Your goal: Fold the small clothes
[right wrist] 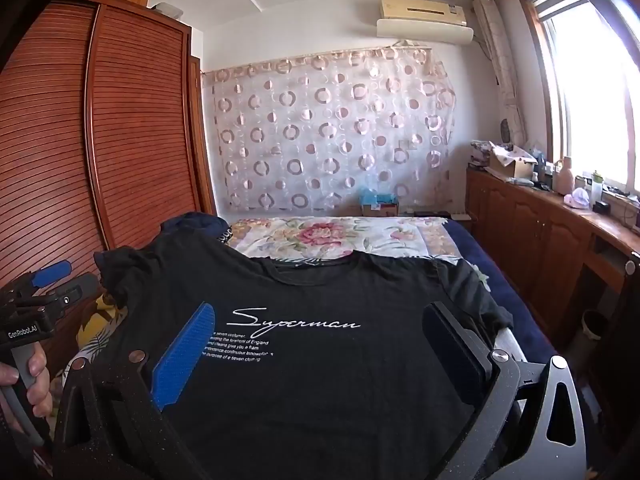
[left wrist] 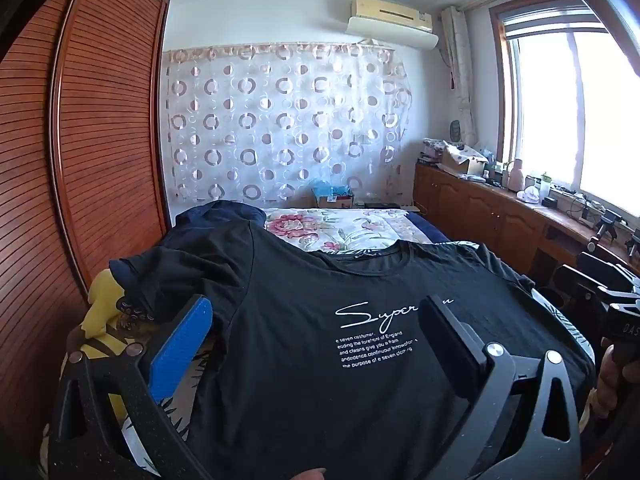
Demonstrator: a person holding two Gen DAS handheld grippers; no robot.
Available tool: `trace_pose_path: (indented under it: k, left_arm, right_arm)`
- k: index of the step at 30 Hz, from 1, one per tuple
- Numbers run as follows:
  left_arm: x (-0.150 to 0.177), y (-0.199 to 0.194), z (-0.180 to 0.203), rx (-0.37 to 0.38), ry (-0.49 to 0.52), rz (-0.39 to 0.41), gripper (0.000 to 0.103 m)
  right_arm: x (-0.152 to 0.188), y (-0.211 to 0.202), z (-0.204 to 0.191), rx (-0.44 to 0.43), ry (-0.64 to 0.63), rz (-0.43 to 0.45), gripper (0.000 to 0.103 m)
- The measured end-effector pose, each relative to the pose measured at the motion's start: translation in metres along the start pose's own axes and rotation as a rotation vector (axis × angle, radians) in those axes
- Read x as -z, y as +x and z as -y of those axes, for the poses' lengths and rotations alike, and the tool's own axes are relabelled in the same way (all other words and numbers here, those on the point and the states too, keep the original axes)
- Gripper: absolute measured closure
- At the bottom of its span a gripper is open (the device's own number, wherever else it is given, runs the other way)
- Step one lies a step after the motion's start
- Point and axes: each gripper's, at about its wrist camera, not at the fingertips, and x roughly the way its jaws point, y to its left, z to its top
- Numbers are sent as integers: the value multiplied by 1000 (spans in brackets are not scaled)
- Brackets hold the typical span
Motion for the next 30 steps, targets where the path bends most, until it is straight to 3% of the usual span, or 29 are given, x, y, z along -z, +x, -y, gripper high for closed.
trace_pose_path:
  k: [30]
  left_arm:
    - [-6,-11,-2,-12,9,18,0]
  right_arm:
    - [1,-3,-1,-14,-1,24,0]
